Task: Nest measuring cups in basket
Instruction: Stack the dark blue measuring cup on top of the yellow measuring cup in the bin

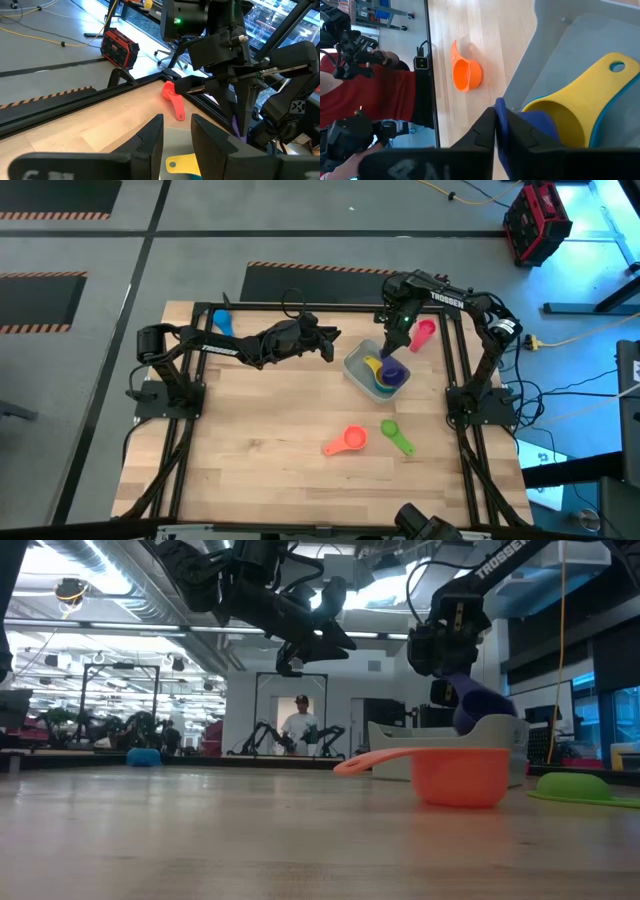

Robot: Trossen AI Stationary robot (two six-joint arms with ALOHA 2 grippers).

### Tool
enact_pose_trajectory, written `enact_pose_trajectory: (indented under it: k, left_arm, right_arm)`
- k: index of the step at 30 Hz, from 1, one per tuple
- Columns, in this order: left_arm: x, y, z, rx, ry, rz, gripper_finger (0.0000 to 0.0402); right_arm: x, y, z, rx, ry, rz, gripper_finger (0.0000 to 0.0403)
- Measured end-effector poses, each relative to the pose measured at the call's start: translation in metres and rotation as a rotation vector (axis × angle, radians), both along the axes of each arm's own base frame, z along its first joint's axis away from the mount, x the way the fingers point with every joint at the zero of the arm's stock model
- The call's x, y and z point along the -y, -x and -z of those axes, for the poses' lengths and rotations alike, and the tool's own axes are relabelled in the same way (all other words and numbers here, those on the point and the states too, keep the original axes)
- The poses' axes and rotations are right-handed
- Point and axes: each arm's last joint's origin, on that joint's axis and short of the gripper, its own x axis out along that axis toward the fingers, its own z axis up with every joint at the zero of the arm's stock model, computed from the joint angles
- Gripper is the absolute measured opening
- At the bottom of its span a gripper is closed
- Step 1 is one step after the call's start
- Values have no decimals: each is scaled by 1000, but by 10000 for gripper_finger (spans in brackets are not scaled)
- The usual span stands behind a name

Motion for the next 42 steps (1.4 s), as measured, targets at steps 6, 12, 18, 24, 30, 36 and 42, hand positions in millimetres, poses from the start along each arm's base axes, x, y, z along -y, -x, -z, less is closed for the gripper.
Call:
enact_pose_trajectory:
  k: [6, 12, 18, 24, 30, 36, 42]
  left_arm:
    - [0, 0, 0, 0, 0, 0, 92]
    - [0, 0, 0, 0, 0, 0, 92]
    - [0, 0, 0, 0, 0, 0, 92]
    - [0, 0, 0, 0, 0, 0, 92]
    - [0, 0, 0, 0, 0, 0, 92]
    - [0, 0, 0, 0, 0, 0, 92]
    - [0, 0, 0, 0, 0, 0, 92]
  right_arm:
    - [1, 1, 2, -56, 54, -22, 62]
    - [1, 1, 2, -59, 69, -26, 77]
    - [10, -5, 5, -6, 189, -29, 78]
    - [14, -10, 6, 39, 236, -25, 78]
    - [10, -11, 6, 33, 229, -37, 78]
    - [10, -11, 6, -2, 204, -4, 78]
    - [11, -11, 6, -17, 204, 10, 78]
